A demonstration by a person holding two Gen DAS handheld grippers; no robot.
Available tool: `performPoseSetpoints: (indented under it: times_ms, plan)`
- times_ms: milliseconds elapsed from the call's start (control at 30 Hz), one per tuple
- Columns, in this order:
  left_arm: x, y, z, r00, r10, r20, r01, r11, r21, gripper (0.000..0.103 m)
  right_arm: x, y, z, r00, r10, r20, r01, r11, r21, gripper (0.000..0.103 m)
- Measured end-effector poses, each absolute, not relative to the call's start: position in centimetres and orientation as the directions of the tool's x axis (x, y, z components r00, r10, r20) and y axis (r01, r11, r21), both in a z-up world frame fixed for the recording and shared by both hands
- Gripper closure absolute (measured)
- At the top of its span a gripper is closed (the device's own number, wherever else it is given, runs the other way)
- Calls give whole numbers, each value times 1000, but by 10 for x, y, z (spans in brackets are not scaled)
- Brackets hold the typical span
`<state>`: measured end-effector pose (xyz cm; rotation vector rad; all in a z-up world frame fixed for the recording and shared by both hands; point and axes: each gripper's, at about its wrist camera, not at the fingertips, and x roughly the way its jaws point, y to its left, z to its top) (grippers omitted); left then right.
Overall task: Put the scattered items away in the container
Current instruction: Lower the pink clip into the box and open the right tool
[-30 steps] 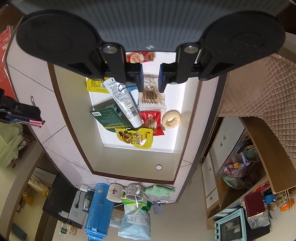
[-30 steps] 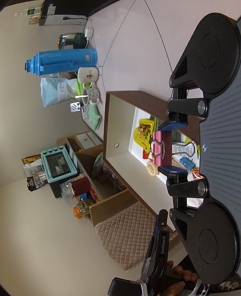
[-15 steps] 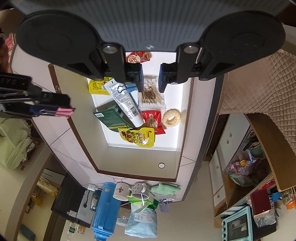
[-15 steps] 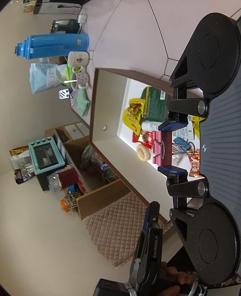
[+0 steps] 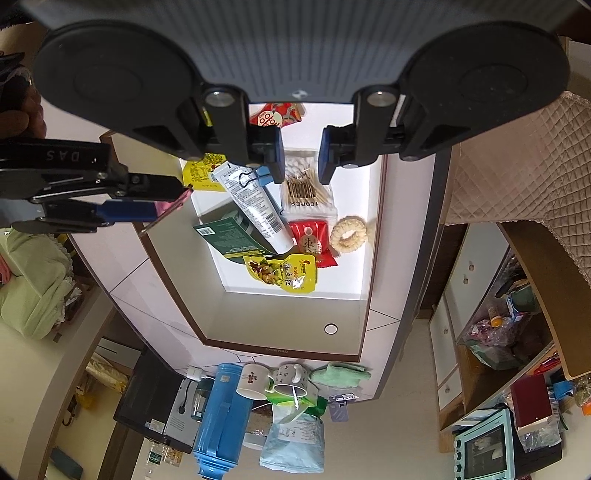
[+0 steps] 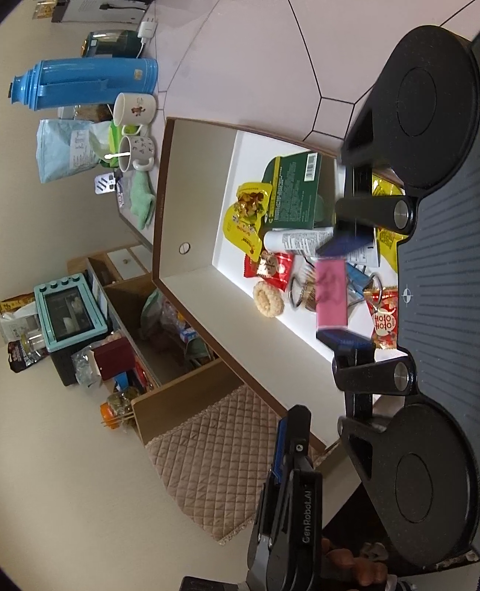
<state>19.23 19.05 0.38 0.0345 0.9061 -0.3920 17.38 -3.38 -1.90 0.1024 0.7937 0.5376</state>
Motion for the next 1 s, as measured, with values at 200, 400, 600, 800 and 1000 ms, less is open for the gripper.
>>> performPoseSetpoints:
  times_ms: [200, 400, 600, 800, 1000]
  plan:
    - [193, 188, 4, 548, -321, -773, 352, 926, -135, 86, 171, -39, -8, 636, 479, -605, -412, 874, 259, 18]
    - [194, 185, 4, 544, -323, -774, 359, 924, -133, 81, 175, -56, -2, 639, 459, -617, -344, 888, 304, 18]
    - [192, 180, 5, 539, -320, -779, 366, 922, -126, 75, 178, -67, 1, 610, 427, -668, -280, 904, 322, 18]
    - [189, 174, 7, 532, -318, -785, 373, 920, -120, 61, 175, -64, 1, 552, 396, -734, -274, 917, 289, 1]
    - [183, 168, 10, 527, -314, -789, 379, 919, -113, 45, 165, -57, 5, 545, 384, -745, -296, 920, 258, 0]
